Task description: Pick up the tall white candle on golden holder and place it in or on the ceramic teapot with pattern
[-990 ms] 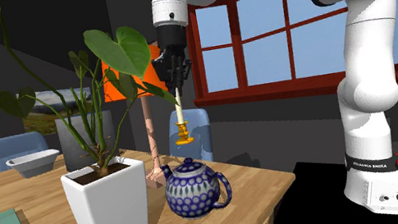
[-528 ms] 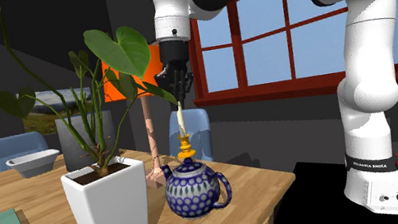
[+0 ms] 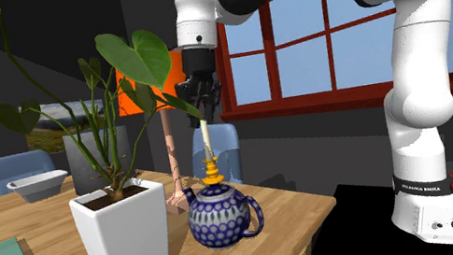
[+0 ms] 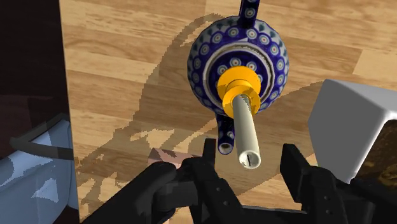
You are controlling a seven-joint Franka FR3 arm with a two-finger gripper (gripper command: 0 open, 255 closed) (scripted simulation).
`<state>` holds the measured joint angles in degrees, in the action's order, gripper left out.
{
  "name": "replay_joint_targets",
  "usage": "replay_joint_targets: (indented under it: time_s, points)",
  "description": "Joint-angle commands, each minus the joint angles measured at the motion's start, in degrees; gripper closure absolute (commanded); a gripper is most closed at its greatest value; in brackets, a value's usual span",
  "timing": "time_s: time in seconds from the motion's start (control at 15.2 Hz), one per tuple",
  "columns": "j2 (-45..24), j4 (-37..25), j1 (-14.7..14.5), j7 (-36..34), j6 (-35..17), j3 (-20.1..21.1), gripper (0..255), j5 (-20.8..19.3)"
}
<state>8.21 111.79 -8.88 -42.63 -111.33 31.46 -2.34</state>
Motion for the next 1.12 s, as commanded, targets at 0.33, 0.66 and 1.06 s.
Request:
replay_joint_targets:
  time_s: [0.33,0.66,1.06]
  points:
    - [0.39,-1.54,-0.04,0.17,1.87,-0.05,0,0.24]
    - [1.02,-6.27,-0.11,0.45,7.14,-0.12,0,0.63]
    - [1.01,-6.28,-0.11,0.45,7.14,-0.12,0,0.62]
